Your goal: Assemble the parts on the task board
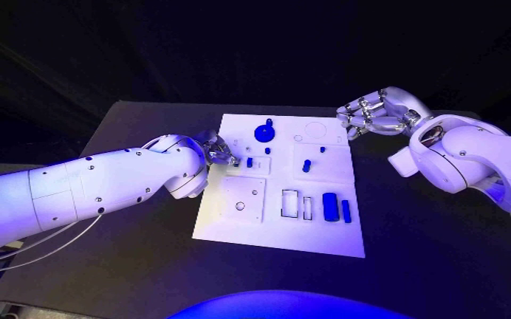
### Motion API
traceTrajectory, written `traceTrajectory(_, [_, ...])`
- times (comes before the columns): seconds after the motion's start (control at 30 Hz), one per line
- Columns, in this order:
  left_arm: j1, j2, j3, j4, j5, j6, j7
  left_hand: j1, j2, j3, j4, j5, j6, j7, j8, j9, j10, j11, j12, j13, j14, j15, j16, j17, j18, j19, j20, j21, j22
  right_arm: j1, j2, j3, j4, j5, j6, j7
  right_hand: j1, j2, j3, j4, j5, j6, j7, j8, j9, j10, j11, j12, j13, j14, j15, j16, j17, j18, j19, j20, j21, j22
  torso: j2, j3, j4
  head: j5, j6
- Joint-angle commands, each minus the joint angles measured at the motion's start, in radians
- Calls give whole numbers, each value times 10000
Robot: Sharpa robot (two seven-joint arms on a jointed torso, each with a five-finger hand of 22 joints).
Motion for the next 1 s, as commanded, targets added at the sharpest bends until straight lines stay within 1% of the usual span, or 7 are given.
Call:
traceTrajectory(0.03, [-32,-3,-27,8,-63,302,-122,-170,-10,-95,37,5,163,-77,31,1947,57,-4,69,46,956,-84,35,2357,-108,273,-66,31,841,1,-5,4,9,-4,7,28,-123,8,-25,-2,69,-44,11,-41,15,-11,38,31,14,4,34,-13,-9,67,57,28,-39,-17,-5,0,3,-2,-17])
traceTrajectory(0.23, [-31,-15,-27,24,-65,282,-117,-221,-2,-158,78,6,186,-84,36,1950,106,-10,120,146,957,-90,35,2358,-107,271,-70,27,837,1,-11,4,12,-4,5,28,-123,8,-25,-2,69,-44,11,-41,15,-11,38,31,14,4,34,-13,-9,67,57,28,-39,-17,-3,1,4,-4,-1])
traceTrajectory(0.33, [-31,-16,-27,28,-65,256,-114,-252,11,-200,108,9,212,-95,48,1955,152,-18,166,235,957,-96,37,2360,-109,277,-75,33,847,1,-13,4,14,-4,5,28,-123,8,-25,-2,69,-44,11,-41,15,-11,38,31,14,4,34,-13,-9,67,57,28,-39,-17,-6,-1,1,-7,-19])
traceTrajectory(0.4, [-31,-13,-26,30,-65,229,-112,-268,23,-216,125,11,227,-102,54,1958,180,-24,192,287,958,-99,37,2360,-111,281,-78,38,855,1,-14,4,15,-4,4,28,-123,8,-25,-2,69,-44,11,-41,15,-11,38,31,14,4,34,-13,-9,67,57,28,-39,-17,1,0,8,-4,3])
traceTrajectory(0.67, [-32,-3,-26,34,-65,172,-107,-318,56,-250,183,17,253,-113,65,1962,215,-35,228,351,959,-109,39,2363,-113,287,-85,44,864,1,-15,4,19,-4,3,28,-123,8,-25,-2,69,-44,11,-41,15,-11,38,31,14,4,34,-13,-9,67,57,28,-39,-17,-1,1,-3,4,16])
traceTrajectory(0.8, [-32,3,-25,14,-65,152,-106,-393,76,-293,260,20,267,-119,68,1964,224,-43,242,375,959,-116,40,2364,-114,290,-93,45,867,1,-17,4,17,-4,4,27,-123,8,-25,-2,69,-44,11,-41,15,-11,38,31,14,4,34,-13,-9,67,57,28,-39,-17,-6,-5,5,-5,5])
traceTrajectory(1.0, [-32,32,-24,-16,-44,121,-103,-492,93,-337,355,22,275,-121,67,1964,224,-46,248,387,959,-120,39,2362,-114,292,-99,44,867,1,-5,4,4,-4,5,31,-123,8,-25,-2,69,-44,11,-41,15,-11,38,31,14,4,34,-13,-9,67,57,28,-39,-17,-2,-1,6,0,22])
